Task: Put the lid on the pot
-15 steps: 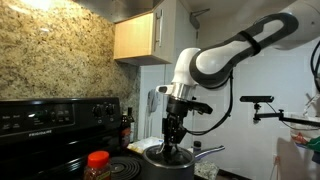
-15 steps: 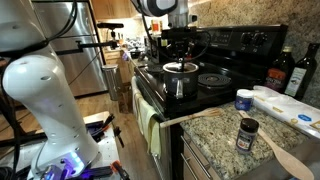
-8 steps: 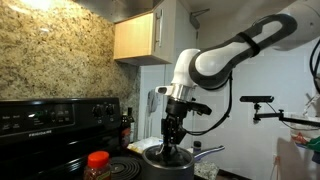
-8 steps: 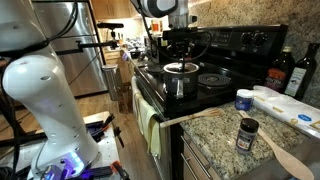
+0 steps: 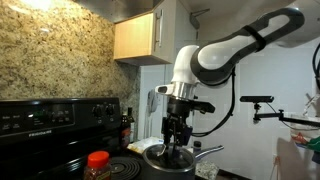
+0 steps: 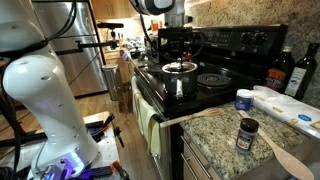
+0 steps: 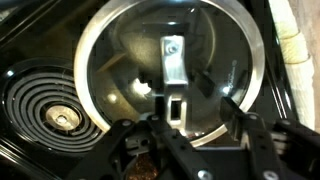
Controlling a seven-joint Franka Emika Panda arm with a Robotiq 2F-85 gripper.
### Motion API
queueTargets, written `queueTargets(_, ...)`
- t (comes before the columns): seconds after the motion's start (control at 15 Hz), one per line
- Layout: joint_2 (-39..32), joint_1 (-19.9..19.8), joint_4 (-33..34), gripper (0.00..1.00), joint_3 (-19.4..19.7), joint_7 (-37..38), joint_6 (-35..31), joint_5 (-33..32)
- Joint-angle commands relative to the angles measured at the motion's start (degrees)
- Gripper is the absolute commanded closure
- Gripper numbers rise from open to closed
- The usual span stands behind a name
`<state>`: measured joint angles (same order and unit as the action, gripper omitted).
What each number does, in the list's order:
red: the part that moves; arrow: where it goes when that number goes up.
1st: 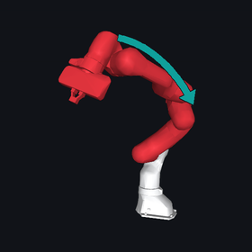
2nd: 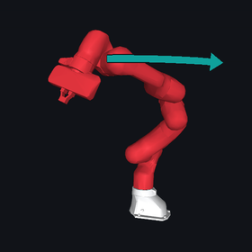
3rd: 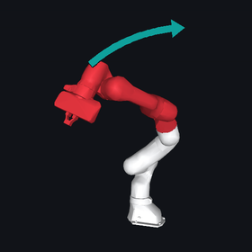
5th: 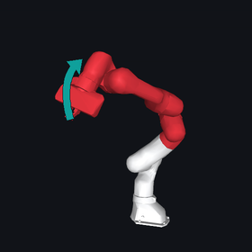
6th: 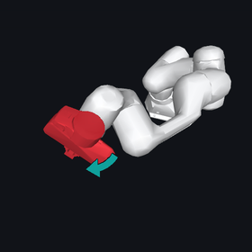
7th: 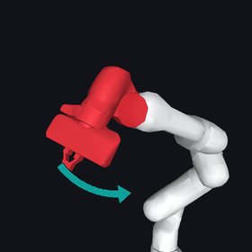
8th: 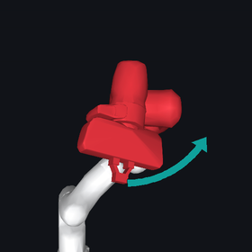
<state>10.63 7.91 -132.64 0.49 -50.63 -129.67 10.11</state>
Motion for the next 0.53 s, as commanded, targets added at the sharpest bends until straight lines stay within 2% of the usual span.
queueTargets(0.0, 5.6, 0.1, 1.0, 0.08, -3.2, 7.8, 7.3, -4.4)
queueTargets(0.13, 8.5, 0.5, 2.6, 0.01, -4.9, 12.3, 11.2, -7.0)
queueTargets(0.27, 10.4, 1.1, 4.7, 0.0, -6.0, 15.8, 14.0, -8.6)
queueTargets(0.47, 12.8, 2.7, 6.9, 0.0, -6.3, 16.8, 19.9, -8.2)
